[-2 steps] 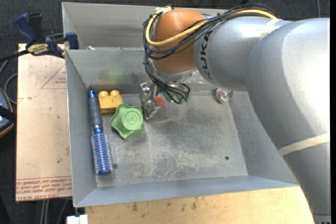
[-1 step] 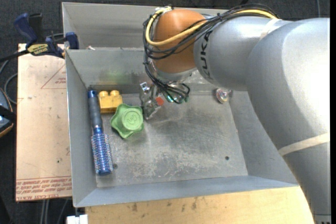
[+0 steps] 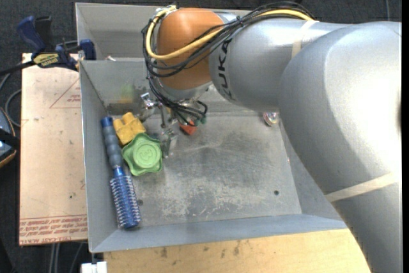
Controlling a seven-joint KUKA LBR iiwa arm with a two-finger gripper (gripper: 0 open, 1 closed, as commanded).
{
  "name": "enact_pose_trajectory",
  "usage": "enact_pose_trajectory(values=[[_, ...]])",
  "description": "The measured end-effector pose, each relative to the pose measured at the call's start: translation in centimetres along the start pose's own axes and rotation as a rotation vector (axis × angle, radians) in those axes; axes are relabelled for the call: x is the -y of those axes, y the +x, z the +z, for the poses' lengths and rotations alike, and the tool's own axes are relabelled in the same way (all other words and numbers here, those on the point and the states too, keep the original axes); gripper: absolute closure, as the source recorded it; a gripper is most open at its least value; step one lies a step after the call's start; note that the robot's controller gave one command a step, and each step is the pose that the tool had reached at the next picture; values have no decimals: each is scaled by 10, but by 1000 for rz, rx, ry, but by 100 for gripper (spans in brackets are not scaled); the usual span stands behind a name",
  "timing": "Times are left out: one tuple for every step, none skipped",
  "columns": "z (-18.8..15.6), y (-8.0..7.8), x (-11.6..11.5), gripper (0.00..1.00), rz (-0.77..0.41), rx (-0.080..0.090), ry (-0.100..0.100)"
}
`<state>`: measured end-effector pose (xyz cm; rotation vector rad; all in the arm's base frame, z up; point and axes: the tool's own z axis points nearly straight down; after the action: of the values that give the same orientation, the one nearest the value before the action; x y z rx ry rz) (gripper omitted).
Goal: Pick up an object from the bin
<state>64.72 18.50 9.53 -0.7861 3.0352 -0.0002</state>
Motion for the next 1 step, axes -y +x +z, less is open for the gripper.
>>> enact_pose_trajectory(values=[[17,2,-38,0,-337,-5,1]])
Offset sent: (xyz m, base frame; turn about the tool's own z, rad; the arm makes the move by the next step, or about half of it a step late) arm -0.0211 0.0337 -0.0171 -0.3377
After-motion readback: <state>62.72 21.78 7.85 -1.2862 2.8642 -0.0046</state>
